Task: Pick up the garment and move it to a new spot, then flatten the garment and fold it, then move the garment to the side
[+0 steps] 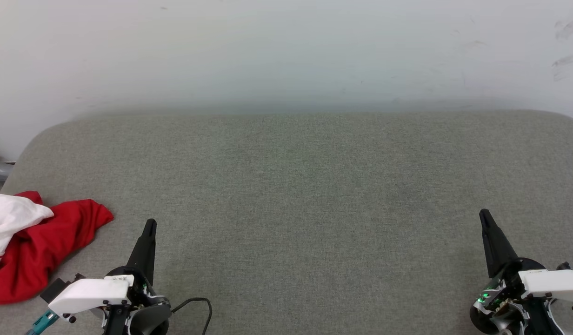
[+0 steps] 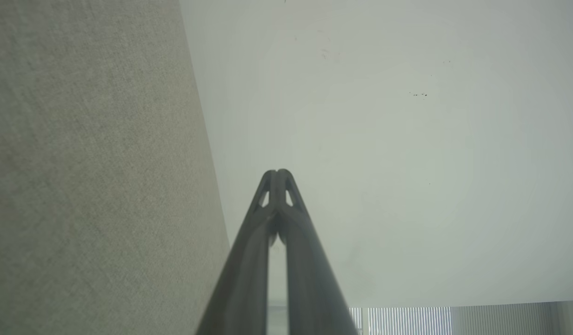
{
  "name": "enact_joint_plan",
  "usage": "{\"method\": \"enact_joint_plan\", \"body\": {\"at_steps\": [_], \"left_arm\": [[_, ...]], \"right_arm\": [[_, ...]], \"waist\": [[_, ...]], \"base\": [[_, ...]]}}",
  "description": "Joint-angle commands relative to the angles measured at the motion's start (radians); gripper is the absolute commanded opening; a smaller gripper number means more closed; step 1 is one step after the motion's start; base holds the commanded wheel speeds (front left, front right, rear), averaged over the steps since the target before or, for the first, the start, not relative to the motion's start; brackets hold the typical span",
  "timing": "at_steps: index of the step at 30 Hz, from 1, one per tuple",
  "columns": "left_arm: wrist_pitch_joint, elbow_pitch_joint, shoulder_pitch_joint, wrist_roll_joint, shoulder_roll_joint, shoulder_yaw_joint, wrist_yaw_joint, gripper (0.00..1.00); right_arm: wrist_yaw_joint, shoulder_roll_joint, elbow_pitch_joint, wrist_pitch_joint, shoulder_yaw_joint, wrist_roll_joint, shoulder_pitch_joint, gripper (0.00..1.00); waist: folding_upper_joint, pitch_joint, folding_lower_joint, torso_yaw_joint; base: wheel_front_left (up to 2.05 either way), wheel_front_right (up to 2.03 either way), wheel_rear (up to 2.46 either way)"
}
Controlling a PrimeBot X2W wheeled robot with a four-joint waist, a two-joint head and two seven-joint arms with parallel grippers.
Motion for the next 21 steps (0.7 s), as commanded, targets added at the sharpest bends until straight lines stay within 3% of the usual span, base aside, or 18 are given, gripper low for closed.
{"method": "enact_joint_plan", "body": {"at_steps": [1,21], "left_arm": [[0.002,-0.001,-0.006,0.001,-0.003,0.002,-0.003,0.0],[0.002,-0.001,-0.006,0.001,-0.003,0.002,-0.003,0.0]], "right_arm": [[0.0,0.003,0.001,0.001,0.0,-0.005,-0.013,0.0],[0.0,0.003,0.001,0.0,0.0,-0.005,-0.013,0.0]], "waist": [[0.0,0.0,0.0,0.0],[0.0,0.0,0.0,0.0]], "base": [[0.0,0.0,0.0],[0.0,0.0,0.0]]}}
